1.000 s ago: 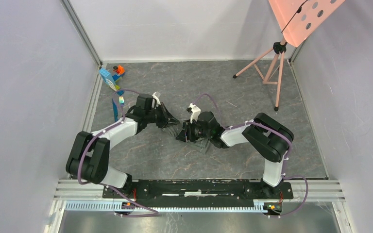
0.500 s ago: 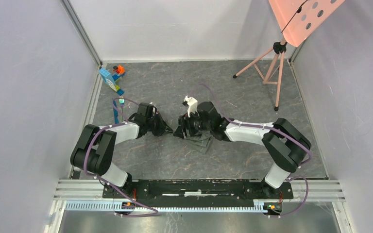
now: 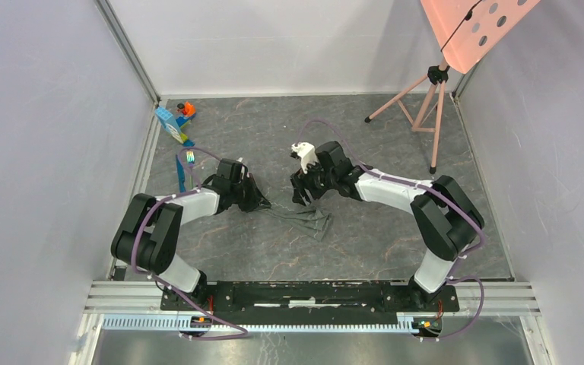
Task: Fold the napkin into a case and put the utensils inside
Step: Fold the 2/3-rectangle-folded napkin at the center of the board.
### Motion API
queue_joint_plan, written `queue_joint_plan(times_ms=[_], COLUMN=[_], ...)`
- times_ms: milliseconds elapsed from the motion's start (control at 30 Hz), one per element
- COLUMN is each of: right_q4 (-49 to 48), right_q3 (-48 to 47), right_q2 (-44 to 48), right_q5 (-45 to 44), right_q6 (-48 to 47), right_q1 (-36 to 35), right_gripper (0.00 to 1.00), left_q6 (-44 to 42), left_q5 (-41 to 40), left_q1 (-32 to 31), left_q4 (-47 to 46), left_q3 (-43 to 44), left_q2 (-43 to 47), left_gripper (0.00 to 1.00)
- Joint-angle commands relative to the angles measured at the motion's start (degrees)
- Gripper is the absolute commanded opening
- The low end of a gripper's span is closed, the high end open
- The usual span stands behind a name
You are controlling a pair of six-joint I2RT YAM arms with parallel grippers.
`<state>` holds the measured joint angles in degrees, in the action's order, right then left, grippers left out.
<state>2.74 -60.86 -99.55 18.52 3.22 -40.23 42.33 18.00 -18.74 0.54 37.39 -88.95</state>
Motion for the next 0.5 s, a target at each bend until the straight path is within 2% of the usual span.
queue_joint_plan(times_ms=[0, 100, 267, 367, 467], right_q4=[0.19, -2.33, -9.56, -11.24, -15.22], right_q3=[3.43, 7.78, 16.37, 21.13, 25.13], right_q2=[0.62, 2.73, 6.54, 9.05, 11.46], right_q5=[3.97, 5.98, 7.27, 0.65, -4.99], right_q6=[-1.17, 0.94, 4.76, 5.57, 5.11], right_q1=[0.24, 0.16, -0.36, -2.31, -4.94], right_gripper=[0.62, 0.45, 0.35, 0.28, 0.24], left_q6=[-4.12, -4.65, -5.95, -6.15, -4.93], left_q5=[-4.89, -4.25, -3.52, -3.17, -1.91], left_q1=[0.20, 0.25, 0.21, 0.20, 0.20], left_q4=[2.50, 2.93, 5.95, 8.76, 9.68], left_q3=[0.64, 1.01, 3.11, 4.85, 4.83], left_q2=[-2.05, -1.59, 2.00, 5.52, 9.82], left_gripper=[0.02, 0.02, 0.03, 0.07, 0.16])
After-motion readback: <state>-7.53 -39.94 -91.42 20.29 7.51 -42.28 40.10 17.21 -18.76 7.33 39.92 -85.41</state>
